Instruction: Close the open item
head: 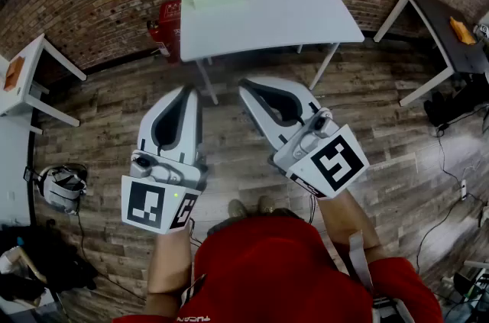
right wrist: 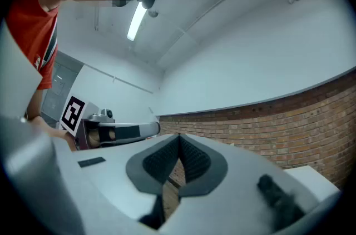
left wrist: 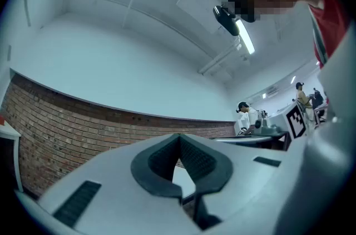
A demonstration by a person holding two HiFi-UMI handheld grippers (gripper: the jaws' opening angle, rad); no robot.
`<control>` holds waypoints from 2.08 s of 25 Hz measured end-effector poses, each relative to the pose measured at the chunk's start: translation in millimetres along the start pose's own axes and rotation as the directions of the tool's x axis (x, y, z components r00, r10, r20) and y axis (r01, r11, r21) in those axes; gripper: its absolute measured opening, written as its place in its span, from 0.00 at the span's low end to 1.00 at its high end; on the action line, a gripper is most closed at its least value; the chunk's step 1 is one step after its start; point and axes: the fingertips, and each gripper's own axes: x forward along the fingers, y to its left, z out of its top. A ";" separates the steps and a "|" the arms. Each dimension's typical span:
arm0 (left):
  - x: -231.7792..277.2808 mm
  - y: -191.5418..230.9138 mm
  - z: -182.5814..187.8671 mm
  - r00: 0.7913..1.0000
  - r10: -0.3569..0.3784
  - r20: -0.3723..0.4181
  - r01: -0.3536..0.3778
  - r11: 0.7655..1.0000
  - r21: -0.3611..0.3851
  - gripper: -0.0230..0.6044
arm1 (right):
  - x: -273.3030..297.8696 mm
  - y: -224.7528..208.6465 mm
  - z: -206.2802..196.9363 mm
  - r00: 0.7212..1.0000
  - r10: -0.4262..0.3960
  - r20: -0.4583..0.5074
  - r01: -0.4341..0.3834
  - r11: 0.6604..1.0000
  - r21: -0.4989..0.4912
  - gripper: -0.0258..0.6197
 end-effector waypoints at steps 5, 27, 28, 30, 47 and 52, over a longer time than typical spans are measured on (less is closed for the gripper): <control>2.3 -1.5 -3.0 1.000 0.001 -0.006 -0.001 1.000 -0.003 0.06 | -2.0 -4.4 -2.4 1.000 -0.005 -0.003 0.005 1.000 0.004 0.09; 19.7 -3.9 -15.9 0.997 0.064 -0.032 -0.064 0.998 -0.009 0.06 | -17.9 -37.9 -4.9 0.999 0.029 0.018 -0.030 0.996 0.083 0.09; 21.2 -5.3 -16.3 0.997 0.069 -0.032 -0.069 0.998 -0.007 0.06 | -20.1 -41.0 -4.9 0.999 0.030 0.019 -0.032 0.996 0.083 0.09; 23.7 -8.6 -17.4 0.996 0.078 -0.033 -0.078 0.997 -0.003 0.06 | -24.9 -46.4 -5.6 0.999 0.033 0.020 -0.035 0.996 0.082 0.09; 46.2 -21.8 -24.7 0.991 0.126 -0.050 -0.125 0.992 0.021 0.06 | -49.4 -87.7 -14.0 0.999 0.036 0.011 -0.036 0.996 0.085 0.09; 51.5 -15.4 -28.5 0.991 0.130 -0.044 -0.129 0.991 0.023 0.06 | -45.5 -94.2 -20.0 0.999 0.033 0.010 -0.033 0.996 0.081 0.09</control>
